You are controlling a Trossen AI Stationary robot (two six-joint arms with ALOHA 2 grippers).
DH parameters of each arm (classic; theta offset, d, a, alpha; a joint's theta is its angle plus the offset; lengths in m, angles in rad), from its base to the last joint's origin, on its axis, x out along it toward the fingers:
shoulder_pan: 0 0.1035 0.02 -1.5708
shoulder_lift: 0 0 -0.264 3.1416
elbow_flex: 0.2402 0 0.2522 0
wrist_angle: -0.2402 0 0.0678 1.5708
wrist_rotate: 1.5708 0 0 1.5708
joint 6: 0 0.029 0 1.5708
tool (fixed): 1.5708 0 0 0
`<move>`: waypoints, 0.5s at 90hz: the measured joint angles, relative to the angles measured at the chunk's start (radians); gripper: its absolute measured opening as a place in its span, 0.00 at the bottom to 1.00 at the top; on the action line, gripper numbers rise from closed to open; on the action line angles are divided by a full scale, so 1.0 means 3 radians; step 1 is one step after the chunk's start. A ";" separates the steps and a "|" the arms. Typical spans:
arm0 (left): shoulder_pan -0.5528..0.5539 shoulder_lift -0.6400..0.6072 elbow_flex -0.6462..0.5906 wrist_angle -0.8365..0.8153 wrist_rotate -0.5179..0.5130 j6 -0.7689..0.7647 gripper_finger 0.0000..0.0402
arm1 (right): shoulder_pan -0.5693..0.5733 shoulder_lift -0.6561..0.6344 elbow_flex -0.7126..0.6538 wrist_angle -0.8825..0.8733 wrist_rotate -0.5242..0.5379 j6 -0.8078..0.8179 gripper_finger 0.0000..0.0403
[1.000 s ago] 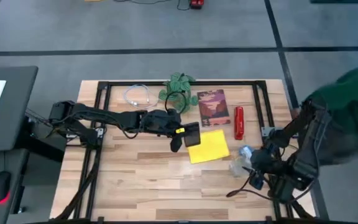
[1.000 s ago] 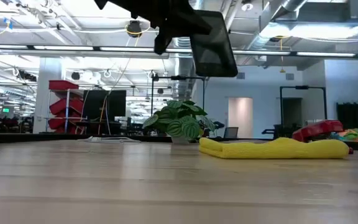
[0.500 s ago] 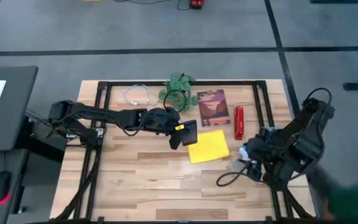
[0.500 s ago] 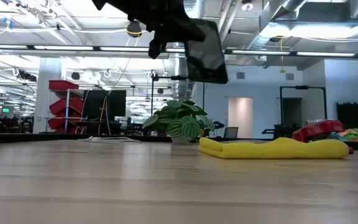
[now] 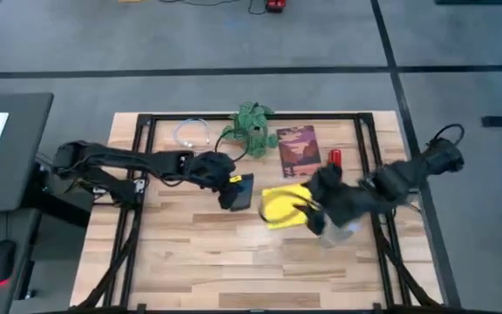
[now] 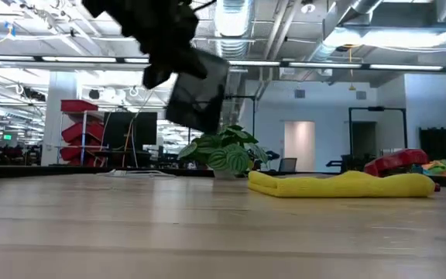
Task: Apply microfiber cloth
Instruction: Wipe the front of the cellphone with the yellow microfiber cloth
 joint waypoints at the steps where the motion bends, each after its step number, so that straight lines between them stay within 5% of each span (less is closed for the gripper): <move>1: 0.0000 -0.0013 -0.0026 -0.0002 0.0005 -0.0003 0.01 | -0.0031 0.0013 -0.0025 0.0008 -0.0033 -0.0009 0.71; 22: -0.0065 -0.0264 -0.0255 -0.0077 0.0043 -0.0088 0.01 | -0.0441 0.0300 -0.0779 0.0646 -0.0735 -0.0038 0.71; 45: -0.0085 -0.0537 -0.0256 -0.0231 0.0044 -0.0155 0.02 | -0.0624 0.0861 -0.1238 0.1143 -0.0810 0.0293 0.71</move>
